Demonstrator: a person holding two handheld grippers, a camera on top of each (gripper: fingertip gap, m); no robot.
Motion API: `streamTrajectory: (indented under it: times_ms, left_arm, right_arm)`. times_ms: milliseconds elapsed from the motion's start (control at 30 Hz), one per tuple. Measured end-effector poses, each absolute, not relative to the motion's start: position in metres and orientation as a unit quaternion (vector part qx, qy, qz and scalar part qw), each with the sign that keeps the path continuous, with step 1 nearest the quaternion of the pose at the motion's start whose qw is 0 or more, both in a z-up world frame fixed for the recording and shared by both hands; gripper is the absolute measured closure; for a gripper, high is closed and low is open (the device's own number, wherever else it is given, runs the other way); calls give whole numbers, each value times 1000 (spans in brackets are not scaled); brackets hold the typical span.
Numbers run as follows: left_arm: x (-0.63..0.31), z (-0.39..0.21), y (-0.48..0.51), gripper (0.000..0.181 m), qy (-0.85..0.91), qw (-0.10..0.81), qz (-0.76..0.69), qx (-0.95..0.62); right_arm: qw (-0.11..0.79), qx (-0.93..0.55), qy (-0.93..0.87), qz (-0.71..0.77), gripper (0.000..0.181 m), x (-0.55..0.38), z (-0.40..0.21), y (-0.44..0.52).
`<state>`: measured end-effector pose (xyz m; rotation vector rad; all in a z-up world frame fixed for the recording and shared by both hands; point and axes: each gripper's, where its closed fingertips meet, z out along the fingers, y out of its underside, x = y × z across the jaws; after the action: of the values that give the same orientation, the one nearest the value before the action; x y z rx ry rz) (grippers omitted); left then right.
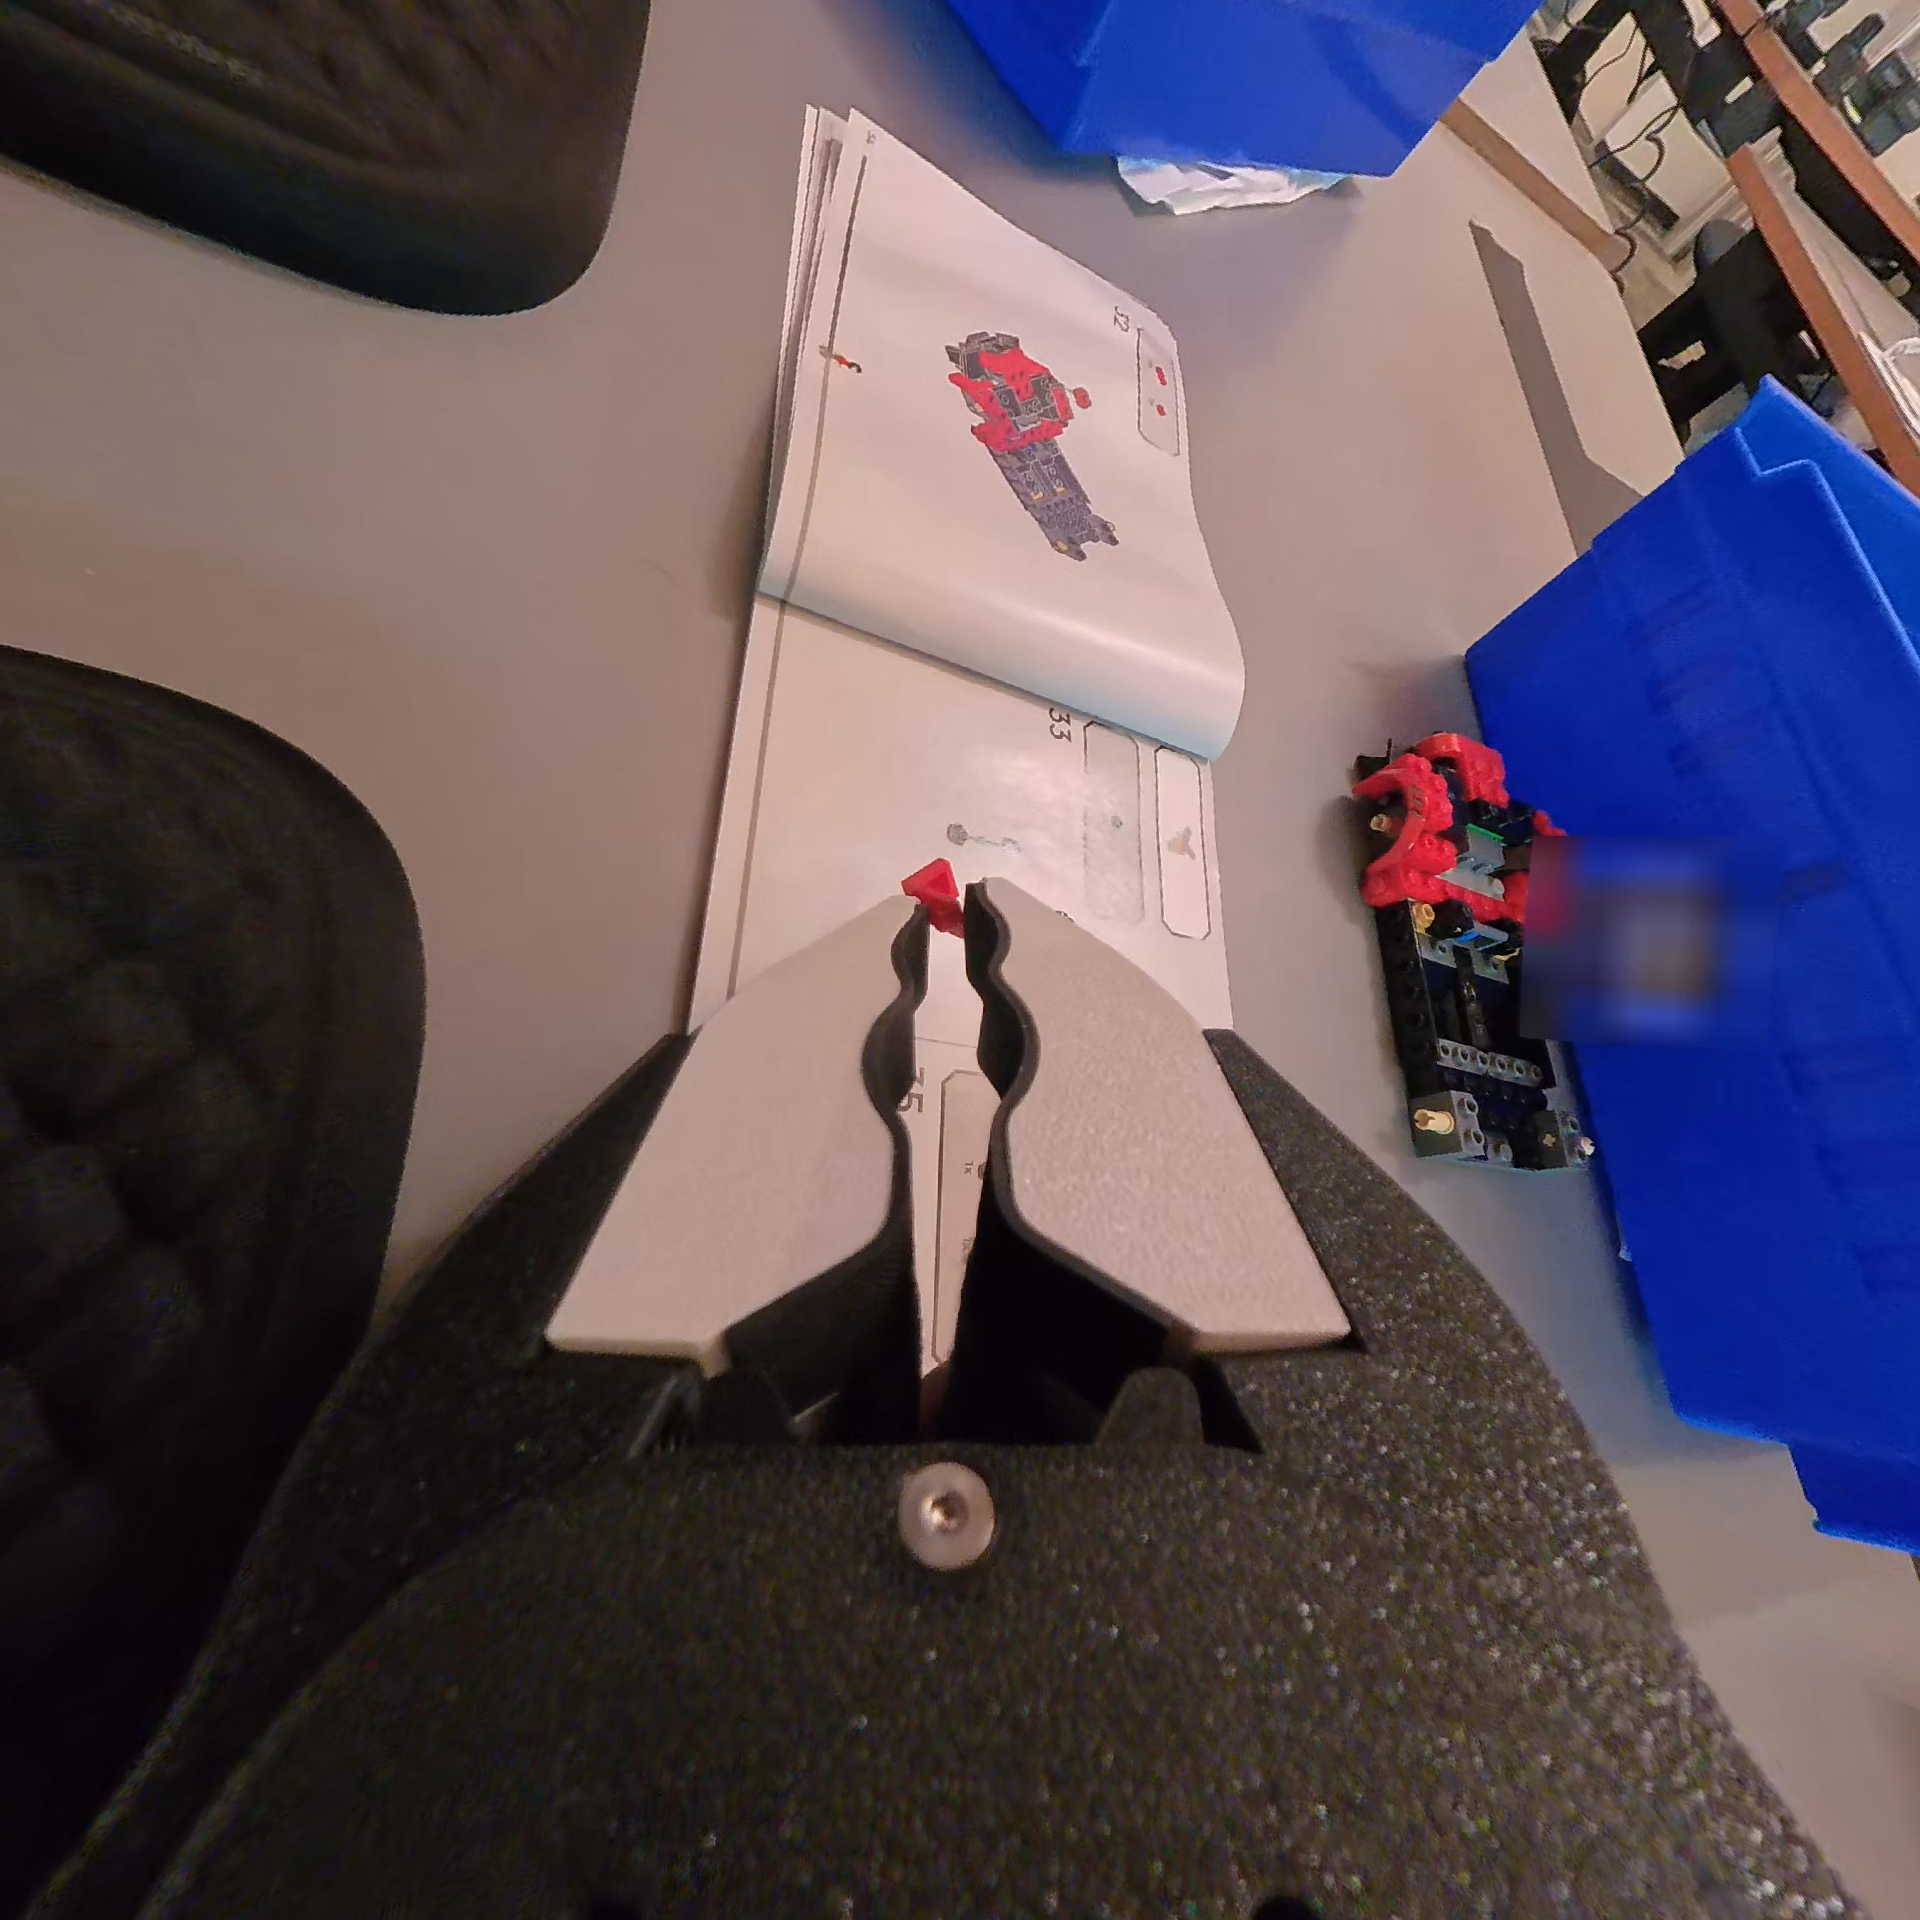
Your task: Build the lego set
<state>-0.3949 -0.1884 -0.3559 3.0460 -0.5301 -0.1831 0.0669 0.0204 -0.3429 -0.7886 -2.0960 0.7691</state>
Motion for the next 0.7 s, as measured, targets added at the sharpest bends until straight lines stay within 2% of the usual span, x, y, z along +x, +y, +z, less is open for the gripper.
streamTrajectory:
  times_ms: [700]
  left_arm:
    - [-395, -354, -180, 166, -171, -15, -34, 985]
  right_arm:
    - [374, -309, -823, 295, 175, 68, -345, 21]
